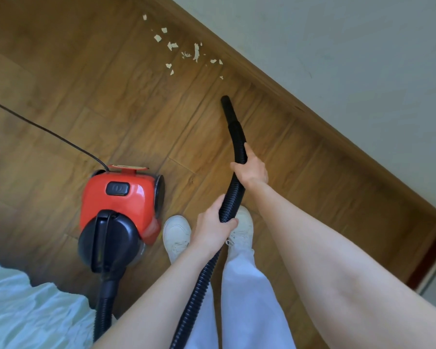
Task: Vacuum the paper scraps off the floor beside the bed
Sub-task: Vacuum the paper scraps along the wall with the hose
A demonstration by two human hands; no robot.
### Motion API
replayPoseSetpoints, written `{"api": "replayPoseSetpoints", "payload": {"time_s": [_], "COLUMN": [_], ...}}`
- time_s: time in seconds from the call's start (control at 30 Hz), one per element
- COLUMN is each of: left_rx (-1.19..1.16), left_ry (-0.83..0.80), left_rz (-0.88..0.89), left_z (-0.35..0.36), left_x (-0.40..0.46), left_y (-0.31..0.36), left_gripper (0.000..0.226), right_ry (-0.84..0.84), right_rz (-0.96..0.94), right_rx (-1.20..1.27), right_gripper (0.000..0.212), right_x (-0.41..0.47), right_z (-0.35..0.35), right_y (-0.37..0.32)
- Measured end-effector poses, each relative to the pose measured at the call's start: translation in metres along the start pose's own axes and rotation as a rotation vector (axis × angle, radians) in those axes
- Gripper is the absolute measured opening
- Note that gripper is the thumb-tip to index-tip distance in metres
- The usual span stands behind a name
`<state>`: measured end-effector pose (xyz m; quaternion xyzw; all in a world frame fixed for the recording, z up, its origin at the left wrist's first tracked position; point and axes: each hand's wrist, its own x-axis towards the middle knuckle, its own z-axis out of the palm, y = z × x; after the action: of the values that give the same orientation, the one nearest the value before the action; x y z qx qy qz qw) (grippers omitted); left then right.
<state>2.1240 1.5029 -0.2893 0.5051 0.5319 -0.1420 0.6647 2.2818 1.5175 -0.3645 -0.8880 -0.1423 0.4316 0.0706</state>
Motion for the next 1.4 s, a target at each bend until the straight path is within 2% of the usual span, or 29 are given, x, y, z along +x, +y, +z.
{"api": "replayPoseSetpoints", "payload": {"time_s": [0.2,0.5,0.73,0.9,1.17,1.4], "left_rx": [-0.065,-0.172,-0.146,-0.08,-0.1,-0.149], "left_ry": [0.079,0.109,0.084,0.1,0.212,0.15], "left_rz": [-0.001,0.02,0.044,0.084,0.035,0.047], "left_z": [-0.022,-0.068,-0.046,-0.02,-0.053,-0.059], "left_x": [-0.003,0.007,0.031,0.047,0.045,0.039], "left_y": [-0.004,0.012,0.03,0.042,0.042,0.047], "left_gripper": [0.062,0.054,0.058,0.064,0.065,0.064], "right_ry": [-0.047,-0.056,0.002,-0.054,-0.153,-0.111], "right_rz": [-0.039,-0.079,-0.046,-0.072,-0.123,-0.092], "right_rx": [0.014,0.012,0.016,0.018,0.027,-0.015], "right_gripper": [0.078,0.078,0.072,0.073,0.078,0.075], "right_x": [-0.004,0.007,0.028,0.043,0.047,0.041], "right_z": [0.014,0.02,-0.006,-0.036,-0.018,-0.019], "right_y": [-0.024,-0.073,-0.063,-0.056,-0.097,-0.095]}}
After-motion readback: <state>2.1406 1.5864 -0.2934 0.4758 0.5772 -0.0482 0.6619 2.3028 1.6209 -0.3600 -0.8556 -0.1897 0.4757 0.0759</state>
